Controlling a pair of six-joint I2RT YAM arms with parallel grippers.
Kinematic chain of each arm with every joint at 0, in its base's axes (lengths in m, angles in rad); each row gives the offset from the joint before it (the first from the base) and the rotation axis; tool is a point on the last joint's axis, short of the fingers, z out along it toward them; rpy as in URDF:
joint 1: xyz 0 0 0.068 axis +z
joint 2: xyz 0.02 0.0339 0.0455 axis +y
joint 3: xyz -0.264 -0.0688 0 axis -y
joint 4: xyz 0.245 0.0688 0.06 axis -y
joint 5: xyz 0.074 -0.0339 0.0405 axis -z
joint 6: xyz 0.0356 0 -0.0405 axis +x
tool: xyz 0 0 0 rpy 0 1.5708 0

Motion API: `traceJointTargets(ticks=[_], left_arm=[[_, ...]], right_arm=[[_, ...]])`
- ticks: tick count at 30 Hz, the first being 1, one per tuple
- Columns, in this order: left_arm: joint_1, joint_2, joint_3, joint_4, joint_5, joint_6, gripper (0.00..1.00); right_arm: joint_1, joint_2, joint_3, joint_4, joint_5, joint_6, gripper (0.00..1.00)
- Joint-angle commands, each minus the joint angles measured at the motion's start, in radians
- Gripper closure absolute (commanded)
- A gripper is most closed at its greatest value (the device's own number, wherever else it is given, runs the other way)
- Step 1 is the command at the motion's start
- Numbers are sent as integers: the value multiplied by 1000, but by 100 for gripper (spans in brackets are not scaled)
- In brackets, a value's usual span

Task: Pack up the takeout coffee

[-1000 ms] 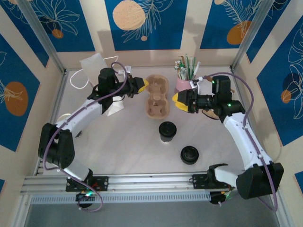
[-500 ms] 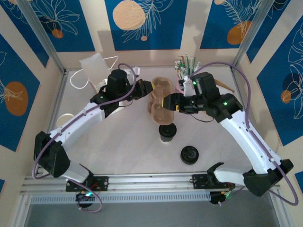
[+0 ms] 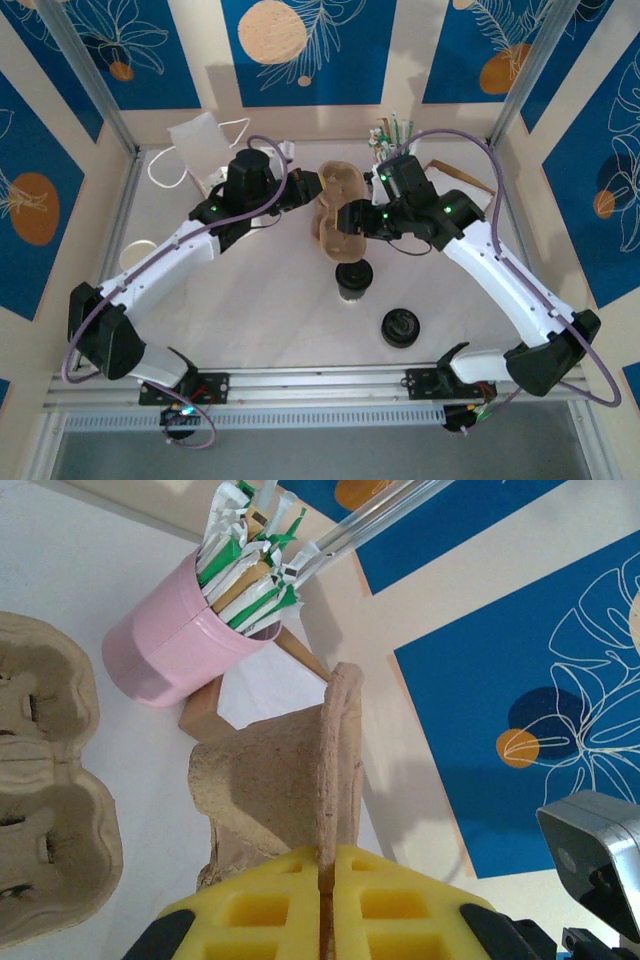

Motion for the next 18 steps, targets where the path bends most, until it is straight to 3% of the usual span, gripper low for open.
traceJointTargets(ticks=[1,6,18], left_arm=[[-11,-28,7,15,-4,-2,92],[-11,-29,7,12,-2,-2,92],[-11,-29,1,18,13,-12,92]], right_arm=[[5,10,36,40,22,-3,48],[4,29,45,68,21,-13,51],[-4,67,51,70,37,-31,49]])
